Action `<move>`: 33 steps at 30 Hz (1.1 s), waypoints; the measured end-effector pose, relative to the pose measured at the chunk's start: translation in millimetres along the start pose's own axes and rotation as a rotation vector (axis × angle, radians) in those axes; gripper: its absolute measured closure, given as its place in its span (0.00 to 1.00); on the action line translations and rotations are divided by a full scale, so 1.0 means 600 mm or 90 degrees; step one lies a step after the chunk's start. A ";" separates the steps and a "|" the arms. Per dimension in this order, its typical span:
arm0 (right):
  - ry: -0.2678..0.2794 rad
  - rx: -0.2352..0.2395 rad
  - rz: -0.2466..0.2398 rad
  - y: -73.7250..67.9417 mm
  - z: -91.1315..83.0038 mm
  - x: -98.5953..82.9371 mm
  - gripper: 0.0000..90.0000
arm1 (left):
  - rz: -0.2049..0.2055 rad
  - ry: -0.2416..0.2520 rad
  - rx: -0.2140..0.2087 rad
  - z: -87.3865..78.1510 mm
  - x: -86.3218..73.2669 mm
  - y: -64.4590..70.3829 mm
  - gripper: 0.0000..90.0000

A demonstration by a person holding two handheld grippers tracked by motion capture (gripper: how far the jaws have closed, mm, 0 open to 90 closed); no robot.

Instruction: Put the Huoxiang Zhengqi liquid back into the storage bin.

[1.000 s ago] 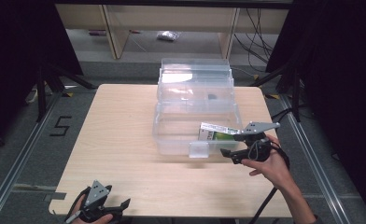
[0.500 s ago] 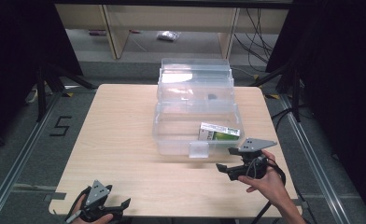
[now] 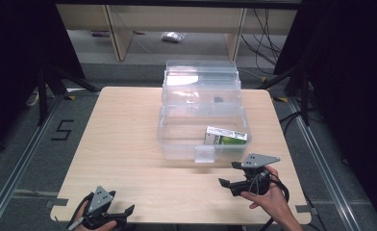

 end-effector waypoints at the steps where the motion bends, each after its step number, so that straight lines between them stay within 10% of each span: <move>1: -0.001 0.001 0.006 -0.001 0.000 -0.002 0.25 | 0.001 0.000 0.000 0.000 0.000 0.000 0.18; 33: -0.055 -0.031 0.059 0.011 0.004 -0.077 0.22 | 0.011 -0.001 -0.009 -0.004 0.001 0.005 0.18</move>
Point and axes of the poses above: each handheld gripper's, and its own axes: z roughly forward along the jaws, x roughly out of its top, y roughly to its right, the point moved 3 cm from there along z, roughly forward along the jaws, and after that the axes turned 1 degree about -y, right-handed, at the moved point
